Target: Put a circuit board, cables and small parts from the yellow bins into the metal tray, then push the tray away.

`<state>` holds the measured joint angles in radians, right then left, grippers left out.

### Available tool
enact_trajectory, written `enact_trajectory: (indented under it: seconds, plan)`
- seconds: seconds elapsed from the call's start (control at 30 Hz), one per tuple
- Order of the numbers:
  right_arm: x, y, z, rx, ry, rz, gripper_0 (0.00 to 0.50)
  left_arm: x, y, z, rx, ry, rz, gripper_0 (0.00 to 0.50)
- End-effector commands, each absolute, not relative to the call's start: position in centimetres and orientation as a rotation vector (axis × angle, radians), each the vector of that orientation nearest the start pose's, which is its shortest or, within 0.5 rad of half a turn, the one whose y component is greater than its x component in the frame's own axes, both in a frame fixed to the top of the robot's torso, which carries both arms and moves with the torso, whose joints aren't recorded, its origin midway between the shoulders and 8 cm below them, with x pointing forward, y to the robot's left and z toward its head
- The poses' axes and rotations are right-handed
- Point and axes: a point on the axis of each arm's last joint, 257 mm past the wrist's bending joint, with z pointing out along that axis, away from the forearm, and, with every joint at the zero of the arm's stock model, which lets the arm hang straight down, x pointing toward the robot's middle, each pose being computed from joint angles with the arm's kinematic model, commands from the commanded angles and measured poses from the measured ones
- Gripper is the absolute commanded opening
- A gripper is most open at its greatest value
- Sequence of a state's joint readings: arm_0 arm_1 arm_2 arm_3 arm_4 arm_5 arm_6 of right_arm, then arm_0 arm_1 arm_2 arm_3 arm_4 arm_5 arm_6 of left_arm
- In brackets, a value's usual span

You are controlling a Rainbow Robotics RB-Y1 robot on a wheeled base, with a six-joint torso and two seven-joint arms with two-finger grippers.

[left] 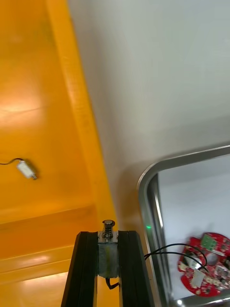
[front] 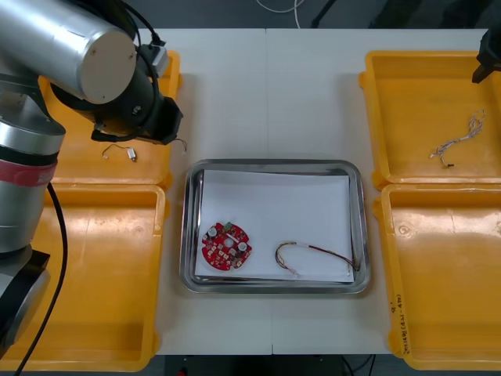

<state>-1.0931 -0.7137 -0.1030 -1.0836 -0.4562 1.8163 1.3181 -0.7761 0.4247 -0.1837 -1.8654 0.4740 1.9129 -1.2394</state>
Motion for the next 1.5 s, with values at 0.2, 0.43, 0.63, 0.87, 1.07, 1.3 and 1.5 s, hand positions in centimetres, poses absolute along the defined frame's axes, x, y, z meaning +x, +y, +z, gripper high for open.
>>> enact_trajectory:
  seconds: [0.2,0.43,0.63,0.87,1.07,1.3,1.5]
  plan:
    - [58.7,-41.9,-1.4,0.542,2.545,0.030,0.500,48.1,9.4,-13.4,0.296,2.584,-0.030,0.002]
    - [60.0,-43.5,-2.4,0.662,2.498,0.105,0.500,48.9,7.0,-15.9,0.314,2.586,-0.035,0.001]
    - [60.8,-44.7,-3.7,0.725,2.472,0.093,0.500,49.7,5.5,-17.9,0.322,2.581,-0.068,0.002]
    - [61.1,-45.7,-5.9,0.832,2.453,0.134,0.500,50.6,4.3,-20.6,0.327,2.581,-0.088,0.001]
    - [61.5,-45.9,-7.3,0.972,2.400,0.209,0.500,50.1,4.3,-22.1,0.339,2.607,-0.064,0.003]
    - [62.0,-45.2,-8.3,1.116,2.344,0.250,0.500,49.6,4.7,-23.4,0.348,2.636,-0.038,0.002]
    - [62.5,-44.4,-10.0,1.276,2.280,0.298,0.500,49.6,5.2,-24.1,0.345,2.646,-0.015,0.001]
